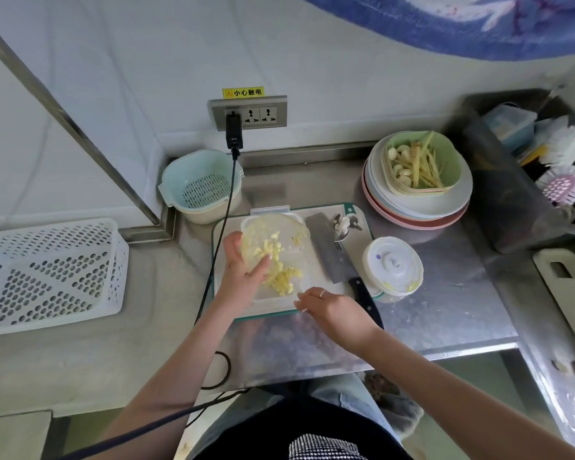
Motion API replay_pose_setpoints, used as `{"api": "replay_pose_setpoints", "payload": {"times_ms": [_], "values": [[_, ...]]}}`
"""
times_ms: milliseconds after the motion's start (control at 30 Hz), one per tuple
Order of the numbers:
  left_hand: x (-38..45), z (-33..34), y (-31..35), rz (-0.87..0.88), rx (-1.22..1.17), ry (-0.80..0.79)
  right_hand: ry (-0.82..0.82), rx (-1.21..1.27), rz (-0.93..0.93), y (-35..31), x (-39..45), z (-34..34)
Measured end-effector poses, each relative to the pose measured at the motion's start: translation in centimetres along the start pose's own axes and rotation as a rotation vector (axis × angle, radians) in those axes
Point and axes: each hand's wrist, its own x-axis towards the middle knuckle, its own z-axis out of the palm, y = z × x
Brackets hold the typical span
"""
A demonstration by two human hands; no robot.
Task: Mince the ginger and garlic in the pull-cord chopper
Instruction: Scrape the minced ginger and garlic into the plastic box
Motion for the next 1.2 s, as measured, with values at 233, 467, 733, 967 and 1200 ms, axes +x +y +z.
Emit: {"api": "replay_pose_setpoints", "payload": {"times_ms": [233, 467, 733, 967, 1200], "values": [[0.2, 0.1, -1.0, -0.026, 0.062, -0.008, 0.013, 0.066, 0.044, 0.0, 0.2, -0.3], [0.8, -1.1, -1.8, -0.011, 0.133, -0.035, 0.038, 0.147, 0.061, -0.6, 0.1, -2.1], [0.4, -0.9, -0.8, 0.124, 0.201, -0.057, 0.435, 0.332, 0.07, -1.3, 2.9, -5.8], [0.6, -1.1, -1.2, 0.127, 0.194, -0.009, 0.115, 0.358, 0.153, -0.4, 2.5, -2.9], [0.7, -0.9, -1.5, 0.147, 0.229, -0.032, 0.234, 0.469, 0.189, -0.7, 2.3, -4.5]]}}
